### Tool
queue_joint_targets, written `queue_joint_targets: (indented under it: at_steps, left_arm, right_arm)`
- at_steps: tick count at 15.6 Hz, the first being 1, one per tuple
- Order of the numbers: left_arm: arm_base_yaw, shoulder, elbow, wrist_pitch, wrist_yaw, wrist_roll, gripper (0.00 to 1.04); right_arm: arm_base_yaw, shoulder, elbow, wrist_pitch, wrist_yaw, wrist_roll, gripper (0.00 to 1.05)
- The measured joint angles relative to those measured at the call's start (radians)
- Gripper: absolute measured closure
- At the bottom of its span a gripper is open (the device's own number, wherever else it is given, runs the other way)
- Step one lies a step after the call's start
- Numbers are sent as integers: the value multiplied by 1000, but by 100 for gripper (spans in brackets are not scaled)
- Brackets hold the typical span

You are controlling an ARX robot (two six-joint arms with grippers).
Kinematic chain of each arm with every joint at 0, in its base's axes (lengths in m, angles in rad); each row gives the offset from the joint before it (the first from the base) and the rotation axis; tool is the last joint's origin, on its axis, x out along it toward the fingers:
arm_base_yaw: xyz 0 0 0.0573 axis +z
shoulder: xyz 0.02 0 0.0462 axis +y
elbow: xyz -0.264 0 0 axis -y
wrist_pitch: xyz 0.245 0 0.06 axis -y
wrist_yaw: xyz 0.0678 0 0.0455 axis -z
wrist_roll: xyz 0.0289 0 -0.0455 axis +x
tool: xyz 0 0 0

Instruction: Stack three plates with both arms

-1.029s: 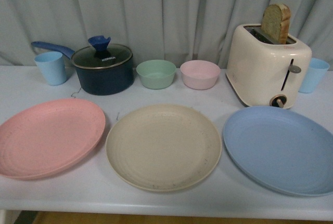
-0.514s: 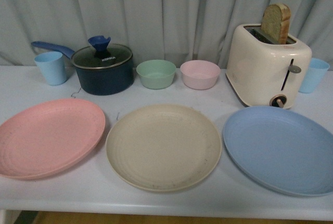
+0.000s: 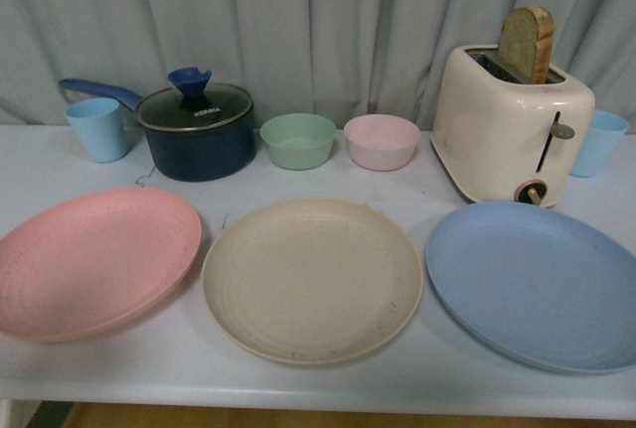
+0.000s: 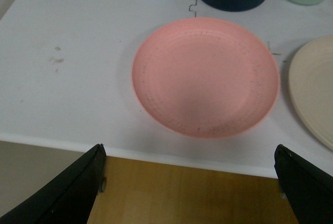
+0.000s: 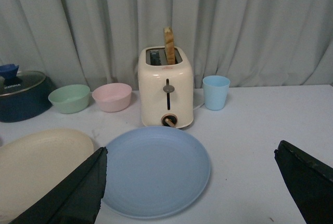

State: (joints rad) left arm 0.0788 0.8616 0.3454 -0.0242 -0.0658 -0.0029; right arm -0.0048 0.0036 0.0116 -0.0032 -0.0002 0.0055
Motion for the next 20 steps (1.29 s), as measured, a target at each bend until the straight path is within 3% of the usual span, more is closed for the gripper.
queue_joint_targets:
  at_steps: [3, 8, 19, 20]
  left_arm:
    - [57, 348, 181, 35, 107, 44, 7]
    - [125, 764, 466, 17, 200, 121, 7]
    - [223, 1267, 858, -68, 327, 266, 7]
    - [229, 1291, 890, -74, 326, 266, 13]
  right_arm:
    - [0, 0, 0, 0, 0, 0, 6]
    - [0, 0, 0, 0, 0, 0, 6]
    - [0, 0, 0, 0, 0, 0, 6]
    - [0, 0, 0, 0, 0, 0, 6]
